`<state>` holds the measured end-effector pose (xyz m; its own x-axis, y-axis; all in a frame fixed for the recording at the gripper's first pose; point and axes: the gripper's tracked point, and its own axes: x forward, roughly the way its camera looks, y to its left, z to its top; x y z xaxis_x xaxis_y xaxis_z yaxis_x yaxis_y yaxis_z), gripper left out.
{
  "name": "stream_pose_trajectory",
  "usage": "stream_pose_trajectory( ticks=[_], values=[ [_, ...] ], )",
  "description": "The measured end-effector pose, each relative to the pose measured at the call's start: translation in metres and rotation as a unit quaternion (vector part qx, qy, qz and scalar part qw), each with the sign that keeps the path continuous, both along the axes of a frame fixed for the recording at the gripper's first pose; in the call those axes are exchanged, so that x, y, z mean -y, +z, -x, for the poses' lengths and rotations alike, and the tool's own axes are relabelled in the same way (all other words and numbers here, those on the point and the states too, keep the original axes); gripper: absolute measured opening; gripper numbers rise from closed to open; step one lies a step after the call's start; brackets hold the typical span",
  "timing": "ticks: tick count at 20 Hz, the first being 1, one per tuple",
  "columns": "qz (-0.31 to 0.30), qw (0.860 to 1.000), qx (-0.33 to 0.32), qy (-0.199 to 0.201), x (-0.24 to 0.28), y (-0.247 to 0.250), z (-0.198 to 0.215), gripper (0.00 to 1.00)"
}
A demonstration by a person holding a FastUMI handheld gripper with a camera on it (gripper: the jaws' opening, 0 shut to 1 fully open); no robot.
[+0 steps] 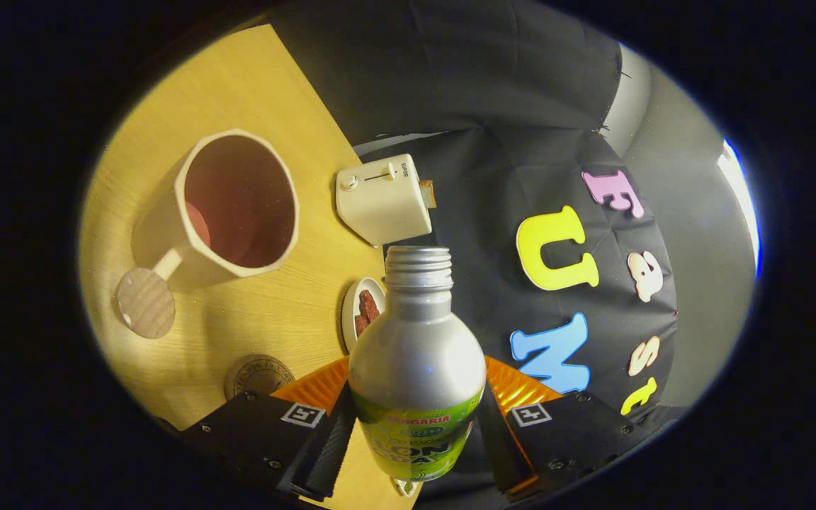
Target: Take the bottle from table, then pour the juice into the cup, finally place the bottle on the coaster
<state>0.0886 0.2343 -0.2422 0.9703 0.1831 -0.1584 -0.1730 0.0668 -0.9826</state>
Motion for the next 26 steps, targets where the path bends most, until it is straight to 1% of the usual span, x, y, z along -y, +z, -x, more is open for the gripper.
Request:
stream_pose_trajectory(
  ticks=[8, 12, 16, 18, 26],
  values=[
    [0.067, 0.997, 0.019, 0.024, -0.006, 0.009, 0.000, 0.80],
    [0.108, 0.993, 0.035, 0.038, -0.005, 0.011, -0.001, 0.80],
    [0.136, 0.989, 0.040, 0.042, -0.002, 0.012, -0.004, 0.80],
    [0.153, 0.986, 0.056, 0.047, -0.002, 0.016, -0.006, 0.80],
    [0.180, 0.979, 0.073, 0.059, -0.005, 0.017, -0.007, 0.80]
  ],
)
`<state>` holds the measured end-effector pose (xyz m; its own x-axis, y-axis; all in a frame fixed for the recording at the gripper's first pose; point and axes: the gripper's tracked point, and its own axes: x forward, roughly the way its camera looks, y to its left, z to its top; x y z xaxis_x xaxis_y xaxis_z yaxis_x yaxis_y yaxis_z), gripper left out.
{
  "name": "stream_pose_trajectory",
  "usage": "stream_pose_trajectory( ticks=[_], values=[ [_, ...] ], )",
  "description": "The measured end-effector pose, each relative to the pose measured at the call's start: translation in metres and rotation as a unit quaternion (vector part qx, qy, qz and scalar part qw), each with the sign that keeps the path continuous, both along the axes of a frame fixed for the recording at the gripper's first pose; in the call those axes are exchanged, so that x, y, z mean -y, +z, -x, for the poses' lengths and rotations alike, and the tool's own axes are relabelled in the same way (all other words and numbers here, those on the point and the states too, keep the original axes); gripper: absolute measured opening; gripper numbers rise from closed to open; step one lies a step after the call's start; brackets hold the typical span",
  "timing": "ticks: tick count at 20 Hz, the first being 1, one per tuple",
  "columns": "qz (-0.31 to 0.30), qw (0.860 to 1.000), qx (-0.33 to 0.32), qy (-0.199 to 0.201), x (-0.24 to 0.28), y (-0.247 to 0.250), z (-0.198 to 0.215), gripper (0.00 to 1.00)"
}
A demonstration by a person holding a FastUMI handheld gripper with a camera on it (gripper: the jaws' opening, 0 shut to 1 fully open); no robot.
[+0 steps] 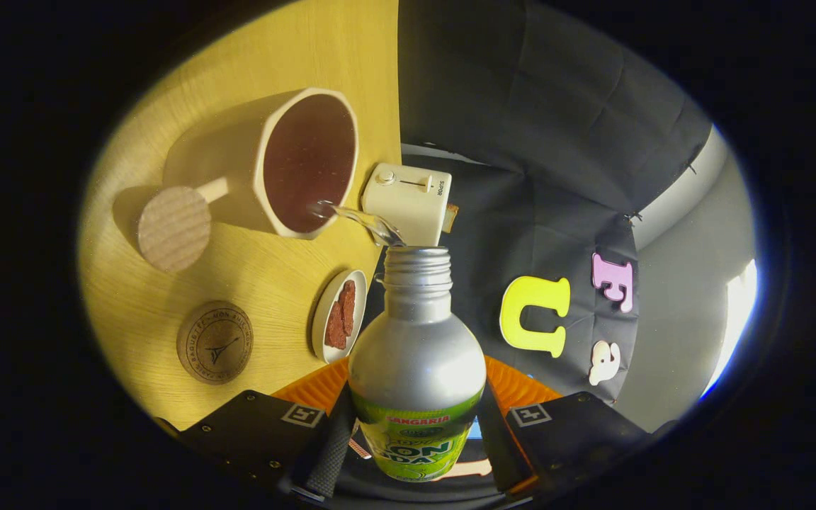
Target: Take the bottle from table, then pour the juice into the cup, finally place the bottle on the coaster
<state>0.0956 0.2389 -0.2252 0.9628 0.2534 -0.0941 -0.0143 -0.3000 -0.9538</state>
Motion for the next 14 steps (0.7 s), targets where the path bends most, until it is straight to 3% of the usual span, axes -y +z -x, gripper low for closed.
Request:
stream_pose_trajectory(
  ticks=[14],
  values=[
    [0.019, 1.000, 0.017, 0.009, -0.0016, 0.0069, 0.0002, 0.80]
  ],
)
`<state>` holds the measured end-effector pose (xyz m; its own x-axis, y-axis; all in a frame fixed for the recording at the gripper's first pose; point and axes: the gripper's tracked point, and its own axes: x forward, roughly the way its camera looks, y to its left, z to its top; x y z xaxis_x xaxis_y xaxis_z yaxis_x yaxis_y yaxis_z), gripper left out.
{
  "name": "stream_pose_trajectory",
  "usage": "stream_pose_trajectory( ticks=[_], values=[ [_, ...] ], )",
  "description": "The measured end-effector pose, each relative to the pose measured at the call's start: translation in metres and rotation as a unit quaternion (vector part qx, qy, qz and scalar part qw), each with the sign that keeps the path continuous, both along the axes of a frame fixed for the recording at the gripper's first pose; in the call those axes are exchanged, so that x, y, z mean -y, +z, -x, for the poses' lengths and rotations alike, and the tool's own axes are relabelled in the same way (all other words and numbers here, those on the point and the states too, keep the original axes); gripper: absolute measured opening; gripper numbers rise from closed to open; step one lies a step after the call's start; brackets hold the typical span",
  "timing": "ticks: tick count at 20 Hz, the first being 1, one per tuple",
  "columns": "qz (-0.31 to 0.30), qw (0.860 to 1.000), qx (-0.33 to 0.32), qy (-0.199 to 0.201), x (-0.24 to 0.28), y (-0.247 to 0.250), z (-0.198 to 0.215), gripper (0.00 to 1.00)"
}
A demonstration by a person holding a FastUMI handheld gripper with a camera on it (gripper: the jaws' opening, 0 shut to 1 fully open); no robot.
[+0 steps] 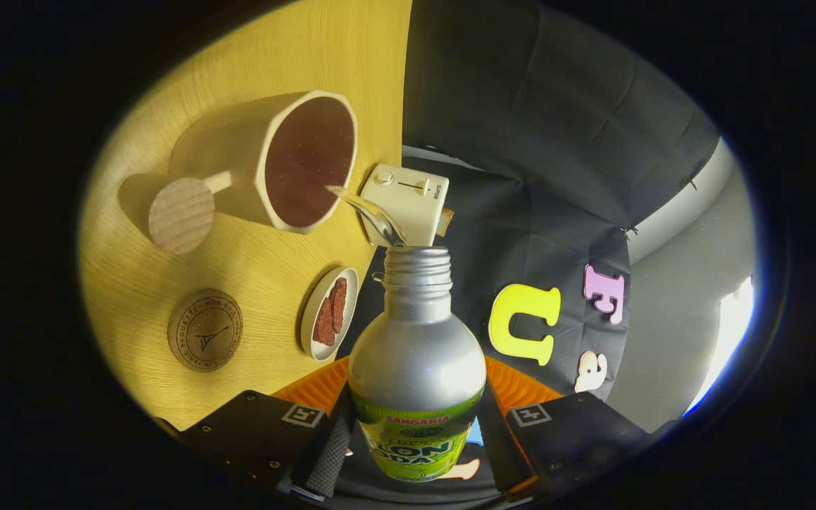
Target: Take the bottle from table, then pour the juice into the cup, finally place the bottle on the coaster
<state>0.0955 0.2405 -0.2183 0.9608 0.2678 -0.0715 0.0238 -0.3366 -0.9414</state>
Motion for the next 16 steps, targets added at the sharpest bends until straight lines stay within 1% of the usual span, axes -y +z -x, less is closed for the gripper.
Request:
stream_pose_trajectory(
  ticks=[7, 16],
  values=[
    [0.020, 1.000, 0.005, 0.002, 0.0013, -0.0012, -0.0005, 0.80],
    [0.041, 0.999, 0.026, 0.022, -0.0081, 0.0063, 0.0009, 0.80]
  ],
)
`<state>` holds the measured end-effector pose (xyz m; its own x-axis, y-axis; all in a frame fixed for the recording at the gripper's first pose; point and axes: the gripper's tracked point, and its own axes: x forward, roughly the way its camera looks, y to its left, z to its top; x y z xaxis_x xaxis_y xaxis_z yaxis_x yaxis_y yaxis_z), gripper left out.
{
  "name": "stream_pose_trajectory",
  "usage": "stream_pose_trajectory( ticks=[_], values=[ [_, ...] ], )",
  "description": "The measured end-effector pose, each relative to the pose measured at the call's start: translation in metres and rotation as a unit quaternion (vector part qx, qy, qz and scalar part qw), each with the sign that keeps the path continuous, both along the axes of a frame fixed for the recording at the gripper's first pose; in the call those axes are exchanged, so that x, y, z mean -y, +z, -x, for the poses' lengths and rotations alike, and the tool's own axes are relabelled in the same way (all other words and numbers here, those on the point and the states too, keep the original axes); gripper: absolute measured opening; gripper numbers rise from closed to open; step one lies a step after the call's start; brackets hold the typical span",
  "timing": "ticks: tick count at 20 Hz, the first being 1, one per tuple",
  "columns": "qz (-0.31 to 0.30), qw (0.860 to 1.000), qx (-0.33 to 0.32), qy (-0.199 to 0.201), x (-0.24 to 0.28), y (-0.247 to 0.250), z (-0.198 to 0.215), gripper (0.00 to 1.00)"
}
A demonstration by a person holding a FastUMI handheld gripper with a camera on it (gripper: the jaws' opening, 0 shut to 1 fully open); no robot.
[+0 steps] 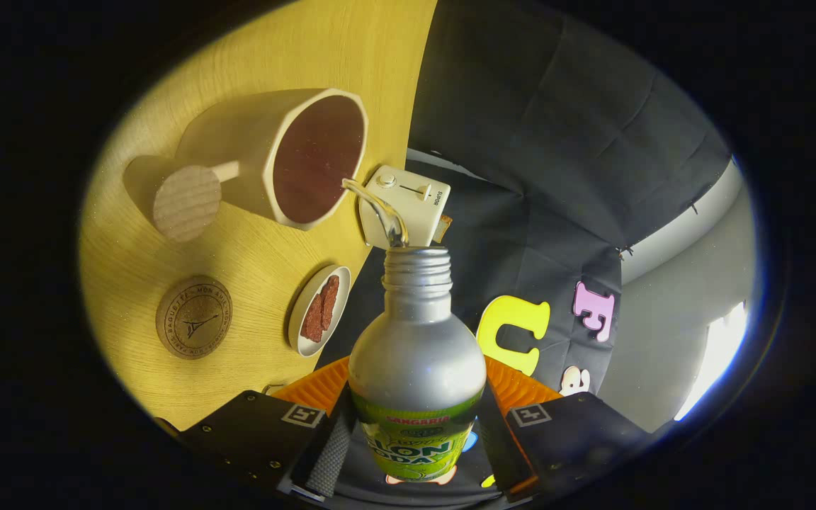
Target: Take the bottle from table, then pour the juice into the cup, finally place the bottle on the coaster
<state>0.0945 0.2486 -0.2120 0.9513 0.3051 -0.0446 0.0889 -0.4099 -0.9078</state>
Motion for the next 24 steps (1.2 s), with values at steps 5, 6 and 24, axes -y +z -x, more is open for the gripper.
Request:
stream_pose_trajectory(
  ticks=[5, 6, 24],
  values=[
    [0.018, 1.000, -0.003, 0.005, -0.002, -0.003, 0.004, 0.80],
    [0.018, 1.000, -0.003, 0.007, -0.002, -0.003, 0.005, 0.80],
    [0.054, 0.998, 0.006, 0.011, -0.002, -0.010, 0.001, 0.80]
  ],
)
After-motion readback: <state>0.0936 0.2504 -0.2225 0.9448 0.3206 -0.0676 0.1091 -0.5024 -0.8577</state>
